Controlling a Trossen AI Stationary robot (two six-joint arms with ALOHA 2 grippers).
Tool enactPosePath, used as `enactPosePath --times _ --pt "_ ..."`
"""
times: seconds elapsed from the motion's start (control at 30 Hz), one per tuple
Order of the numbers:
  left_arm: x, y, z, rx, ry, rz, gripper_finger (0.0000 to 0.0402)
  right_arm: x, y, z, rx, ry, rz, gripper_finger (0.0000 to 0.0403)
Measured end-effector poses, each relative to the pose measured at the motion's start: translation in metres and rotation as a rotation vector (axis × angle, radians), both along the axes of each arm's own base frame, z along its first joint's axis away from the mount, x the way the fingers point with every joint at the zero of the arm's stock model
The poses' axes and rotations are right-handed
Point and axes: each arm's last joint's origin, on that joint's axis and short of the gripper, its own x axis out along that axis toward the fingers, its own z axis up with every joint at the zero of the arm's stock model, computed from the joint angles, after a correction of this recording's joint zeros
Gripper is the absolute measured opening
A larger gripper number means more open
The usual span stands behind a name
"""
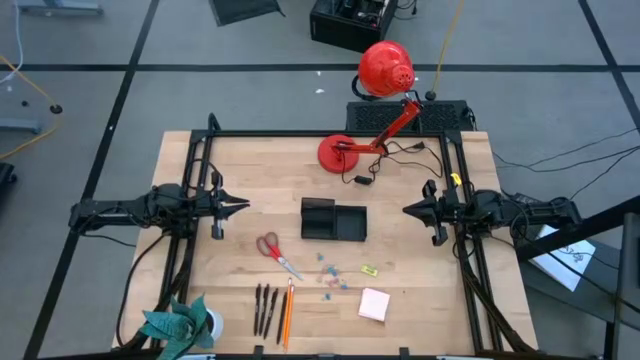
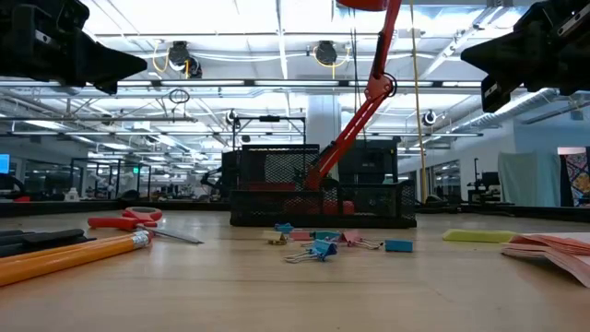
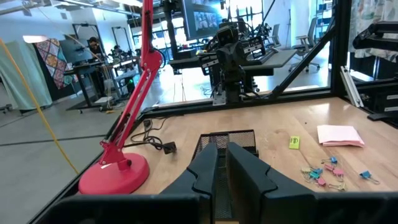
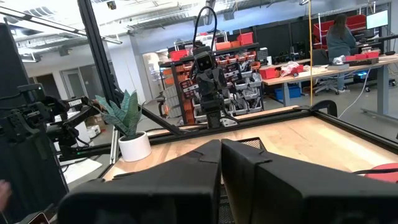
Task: Pick and place office supplies into organizer
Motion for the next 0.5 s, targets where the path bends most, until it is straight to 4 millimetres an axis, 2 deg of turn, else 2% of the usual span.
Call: enactPosePath --times 0.23,0.5 --pt "0.0 0.0 0.0 0.0 0.0 0.0 0.0042 0.0 0.0 0.0002 -0.001 -0.002 -0.001 0.0004" --pt "0.0 0.0 0.0 0.0 0.0 0.001 0.0042 -0.0014 -0.0001 0.008 0.007 -0.085 0.001 0.0004"
